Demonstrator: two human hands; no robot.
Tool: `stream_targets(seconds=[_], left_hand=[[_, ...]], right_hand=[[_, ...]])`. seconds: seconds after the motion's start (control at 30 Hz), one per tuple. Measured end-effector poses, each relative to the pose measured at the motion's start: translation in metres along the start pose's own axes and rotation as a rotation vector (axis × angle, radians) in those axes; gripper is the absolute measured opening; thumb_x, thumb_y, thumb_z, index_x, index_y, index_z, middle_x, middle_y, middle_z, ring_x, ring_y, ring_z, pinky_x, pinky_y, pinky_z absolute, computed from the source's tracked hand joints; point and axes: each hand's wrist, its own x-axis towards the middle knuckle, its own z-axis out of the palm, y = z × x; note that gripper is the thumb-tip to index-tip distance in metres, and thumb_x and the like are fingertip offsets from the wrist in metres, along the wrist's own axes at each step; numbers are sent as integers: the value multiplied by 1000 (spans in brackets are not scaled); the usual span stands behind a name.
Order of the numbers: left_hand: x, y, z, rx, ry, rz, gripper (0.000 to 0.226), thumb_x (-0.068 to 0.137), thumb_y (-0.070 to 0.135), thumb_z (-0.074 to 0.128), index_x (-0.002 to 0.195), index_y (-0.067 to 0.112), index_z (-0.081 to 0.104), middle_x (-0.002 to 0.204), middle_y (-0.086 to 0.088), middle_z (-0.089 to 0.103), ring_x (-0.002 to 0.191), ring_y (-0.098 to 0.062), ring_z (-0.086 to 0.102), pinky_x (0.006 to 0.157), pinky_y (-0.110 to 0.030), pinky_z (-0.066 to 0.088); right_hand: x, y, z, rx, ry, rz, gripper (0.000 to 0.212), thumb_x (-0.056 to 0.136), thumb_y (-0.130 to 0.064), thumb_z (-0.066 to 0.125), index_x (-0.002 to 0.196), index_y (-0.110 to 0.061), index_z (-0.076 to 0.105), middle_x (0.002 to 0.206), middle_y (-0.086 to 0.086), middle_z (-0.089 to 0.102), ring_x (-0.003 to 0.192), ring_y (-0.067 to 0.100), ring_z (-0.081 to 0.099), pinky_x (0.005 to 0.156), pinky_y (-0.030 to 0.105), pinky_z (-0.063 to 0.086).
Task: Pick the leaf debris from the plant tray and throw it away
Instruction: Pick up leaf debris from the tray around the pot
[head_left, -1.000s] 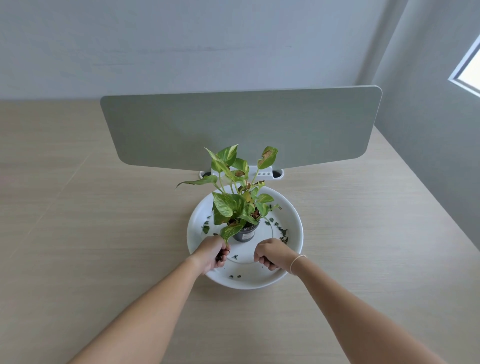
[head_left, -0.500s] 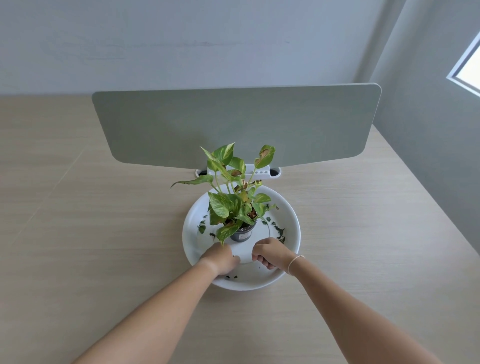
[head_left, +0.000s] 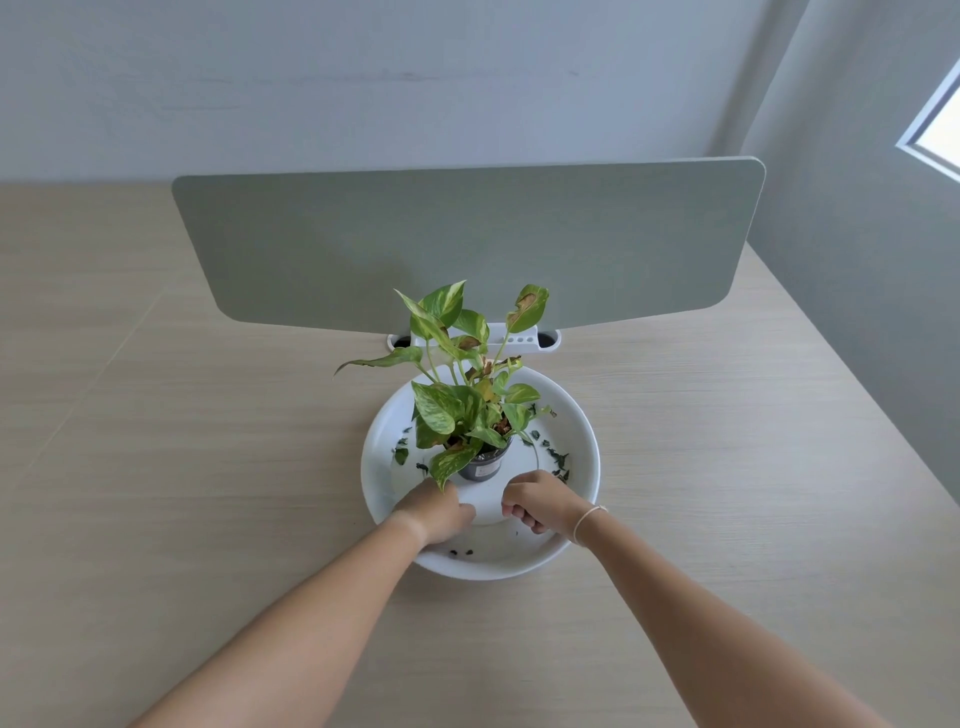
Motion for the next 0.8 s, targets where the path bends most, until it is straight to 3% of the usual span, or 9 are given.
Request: stream_targets(seconds=[0.1,0.27,0.33,0.53,0.8], left_hand=[[-1,-7,-6,-284,-13,14,35,80,23,47,54,20,25,51,3,28,49,-17,31,48,-22,25],[-11,-4,-14,-845,-134,-40,18,68,18,46,57,16,32,53,-1,38,48,-15,33,43,-17,28],[-12,-5,-13,-993,-144,-69,22,76,10,45,57,15,33,54,-3,42,50,-15,36,43,-18,29],[-18,-4,-7,-1279,-104,-106,33,83,-1,38,55,17,33,46,0,46,38,-9,42,38,-15,35],[-23,-10,-4,-1414,-63,-138,26,83,-3,40,62,12,39,53,-4,44,44,-12,41,37,-16,37]], right_hand=[[0,1,-1,7,-6,1,21,78,-2,45,59,-8,50,59,4,39,51,15,30,44,21,23],[0,1,-1,-2,-2,-4,21,78,-3,46,59,-9,51,59,4,40,50,15,31,42,19,26],[-2,0,-1,0,-3,-3,20,78,-3,46,60,-9,52,59,4,40,50,15,32,42,19,25],[-7,0,-2,36,6,7,22,77,-2,47,57,-9,51,59,4,41,50,15,31,41,20,23],[-13,0,-1,32,3,17,22,78,-2,45,58,-8,50,58,4,39,49,15,30,41,19,22]])
